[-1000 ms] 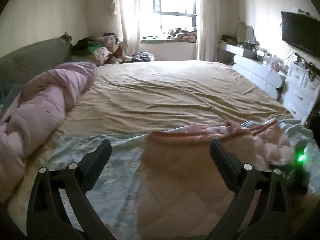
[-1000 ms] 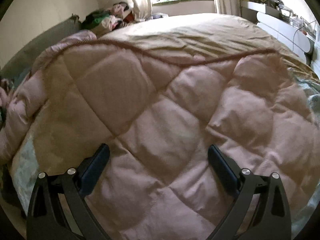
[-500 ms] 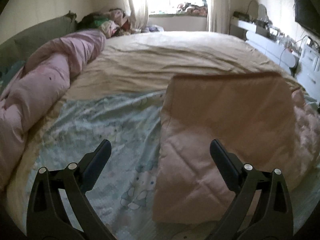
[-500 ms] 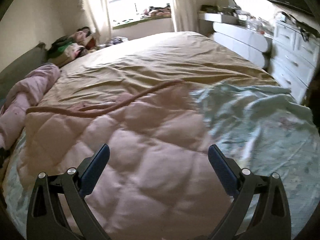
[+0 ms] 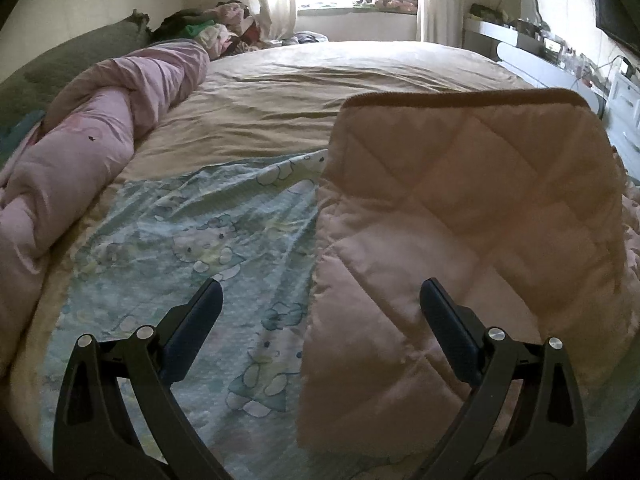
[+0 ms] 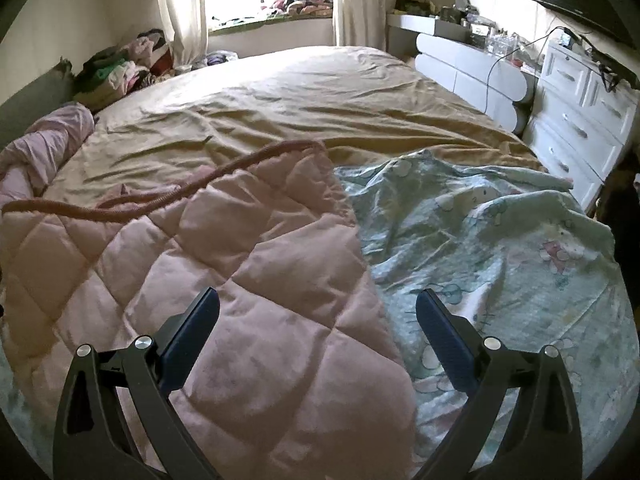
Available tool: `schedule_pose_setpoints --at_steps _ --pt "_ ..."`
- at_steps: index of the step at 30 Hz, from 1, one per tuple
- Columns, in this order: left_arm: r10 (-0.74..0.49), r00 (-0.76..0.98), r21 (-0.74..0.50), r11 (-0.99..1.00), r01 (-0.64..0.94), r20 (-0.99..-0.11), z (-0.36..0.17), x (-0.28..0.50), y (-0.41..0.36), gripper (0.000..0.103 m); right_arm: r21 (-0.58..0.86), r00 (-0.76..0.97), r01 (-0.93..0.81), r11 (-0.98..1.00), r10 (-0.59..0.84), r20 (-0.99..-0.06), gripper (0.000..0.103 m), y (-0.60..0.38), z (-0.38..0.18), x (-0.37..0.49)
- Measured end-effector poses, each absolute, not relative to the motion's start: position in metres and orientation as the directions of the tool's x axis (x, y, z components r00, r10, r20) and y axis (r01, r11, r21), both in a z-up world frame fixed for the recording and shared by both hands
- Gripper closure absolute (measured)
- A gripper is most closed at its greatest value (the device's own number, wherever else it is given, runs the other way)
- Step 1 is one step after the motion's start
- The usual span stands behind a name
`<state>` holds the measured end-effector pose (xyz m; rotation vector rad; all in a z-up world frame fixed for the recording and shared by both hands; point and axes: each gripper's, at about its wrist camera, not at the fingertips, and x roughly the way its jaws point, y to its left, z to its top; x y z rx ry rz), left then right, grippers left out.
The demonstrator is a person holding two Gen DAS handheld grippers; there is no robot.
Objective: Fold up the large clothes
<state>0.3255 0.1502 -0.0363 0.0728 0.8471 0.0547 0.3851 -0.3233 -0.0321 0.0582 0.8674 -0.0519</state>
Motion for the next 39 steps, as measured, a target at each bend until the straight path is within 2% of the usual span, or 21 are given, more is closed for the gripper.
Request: schedule_pose_setpoints --at_steps 6,7,9,10,11,12,13,14,15,17,20,24,26,32,39 --pt "0.063 0.645 0.078 0.997 -0.006 -0.761 -0.051 0.331 0.147 0.011 0.023 0.638 0.054 0.998 -0.017 -0.77 0.008 -0.319 -0.049 0.393" --pt "0.058 0.643 0.073 0.997 -0.003 -0.763 -0.053 0.332 0.147 0.011 0.027 0.639 0.05 0.998 -0.011 -0.769 0.014 -0.319 -0.05 0.394" --pt "0.057 0.641 0.074 0.997 -0.001 -0.765 -0.058 0.334 0.146 0.011 0.03 0.644 0.05 0.998 -0.009 -0.765 0.019 -0.319 -0.055 0.394" --pt "0.059 0.637 0.075 0.997 -0.002 -0.769 -0.06 0.335 0.145 0.011 0.031 0.646 0.051 0.998 -0.009 -0.763 0.027 -0.318 -0.057 0.394" --pt "0.059 0.634 0.075 0.997 -0.002 -0.771 -0.063 0.336 0.144 0.013 0.033 0.65 0.047 0.998 -0.006 -0.76 0.04 -0.318 -0.058 0.393" --pt "0.048 0.635 0.066 0.998 0.004 -0.771 -0.064 0.337 0.143 0.018 0.033 0.655 0.042 0.999 -0.003 -0.756 0.046 -0.317 -0.057 0.391" --pt "0.022 0.637 0.046 0.999 0.021 -0.771 -0.064 0.337 0.141 0.041 0.03 0.662 0.036 0.999 -0.002 -0.75 0.057 -0.315 -0.056 0.39" --pt "0.0 0.635 0.031 0.999 0.038 -0.773 -0.064 0.337 0.139 0.068 0.024 0.671 0.028 0.999 -0.001 -0.742 0.066 -0.313 -0.054 0.387" --pt "0.01 0.637 0.051 0.998 0.046 -0.771 -0.063 0.337 0.133 0.072 0.019 0.678 0.021 1.0 0.0 -0.735 0.07 -0.312 -0.052 0.385" --pt "0.008 0.647 0.084 0.993 0.087 -0.762 -0.06 0.335 0.124 0.09 0.037 0.686 0.016 0.999 0.016 -0.727 0.08 -0.313 -0.044 0.382" --pt "0.012 0.672 0.097 0.991 0.088 -0.74 -0.043 0.337 0.126 0.094 0.059 0.718 0.017 0.998 0.029 -0.696 0.084 -0.318 -0.027 0.378" --pt "0.0 0.719 0.055 0.997 0.053 -0.695 -0.011 0.348 0.138 0.094 0.092 0.772 0.031 0.995 0.034 -0.634 0.085 -0.326 0.002 0.385" --pt "0.024 0.724 0.079 0.996 0.043 -0.69 -0.004 0.357 0.132 0.094 0.087 0.778 0.039 0.995 0.024 -0.628 0.085 -0.324 0.009 0.397" --pt "0.08 0.705 0.113 0.994 -0.001 -0.705 -0.016 0.387 0.128 0.094 0.086 0.757 0.092 0.992 -0.013 -0.653 0.085 -0.321 0.003 0.44" --pt "0.115 0.657 0.156 0.988 0.004 -0.745 -0.049 0.404 0.124 0.094 0.067 0.686 0.153 0.986 -0.057 -0.725 0.085 -0.321 -0.047 0.468"
